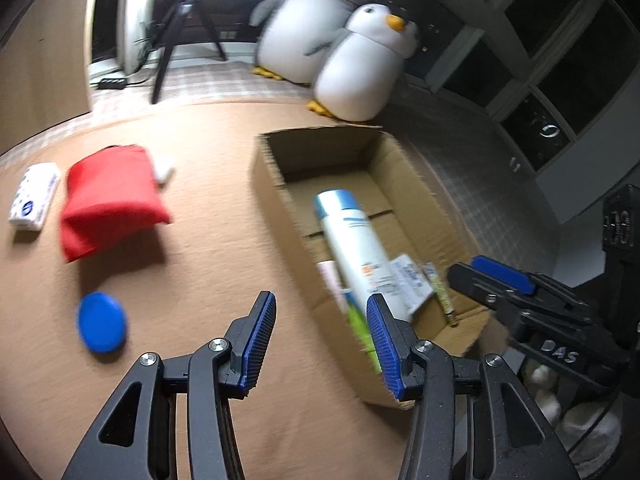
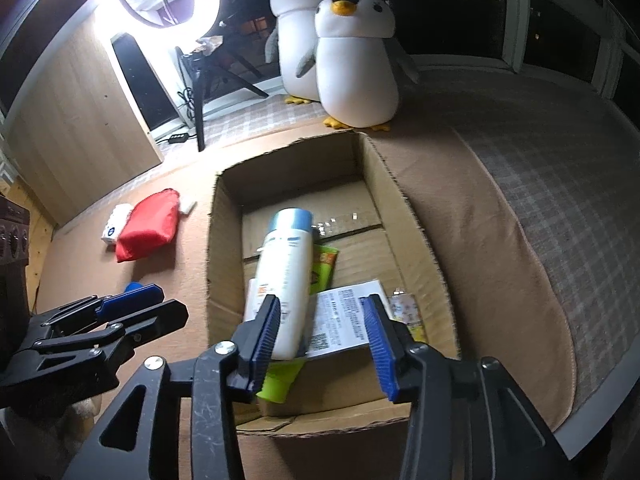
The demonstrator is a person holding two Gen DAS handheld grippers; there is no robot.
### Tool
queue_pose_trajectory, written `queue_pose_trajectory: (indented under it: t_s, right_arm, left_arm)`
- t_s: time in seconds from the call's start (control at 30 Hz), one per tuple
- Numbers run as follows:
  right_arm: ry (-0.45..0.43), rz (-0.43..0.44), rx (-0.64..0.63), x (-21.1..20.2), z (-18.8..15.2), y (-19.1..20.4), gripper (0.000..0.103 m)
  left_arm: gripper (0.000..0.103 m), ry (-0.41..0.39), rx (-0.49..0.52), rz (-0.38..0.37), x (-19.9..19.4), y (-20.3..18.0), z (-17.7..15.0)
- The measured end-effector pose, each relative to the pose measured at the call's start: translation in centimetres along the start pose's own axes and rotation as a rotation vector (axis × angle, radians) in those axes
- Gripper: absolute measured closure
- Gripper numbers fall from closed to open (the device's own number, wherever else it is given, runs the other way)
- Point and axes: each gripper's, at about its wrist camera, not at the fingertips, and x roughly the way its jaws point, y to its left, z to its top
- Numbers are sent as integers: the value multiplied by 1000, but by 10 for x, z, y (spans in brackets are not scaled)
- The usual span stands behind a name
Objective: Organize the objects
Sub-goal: 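Move the left tool down over the blue round lid and close it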
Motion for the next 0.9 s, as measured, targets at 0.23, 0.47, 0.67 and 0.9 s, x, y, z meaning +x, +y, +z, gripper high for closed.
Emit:
queue_pose_trajectory:
  t_s: [0.23,0.47,0.67,0.9]
  right_arm:
    - [-1,24,-28,-3,-6,30,51]
    - [-11,14,-68,-5,-16,59,42]
    - [5,24,-72,-2,-23,72,41]
    - [16,7,-69,-3,-31,76,41]
  left_arm:
    - [50,-10,-66,98,-14,55,-9]
    - [25,-3,-130,219,-18,115,-18]
    - [17,30,-142,274,-7,146,-20]
    - [17,63,-141,289,11,156,-19]
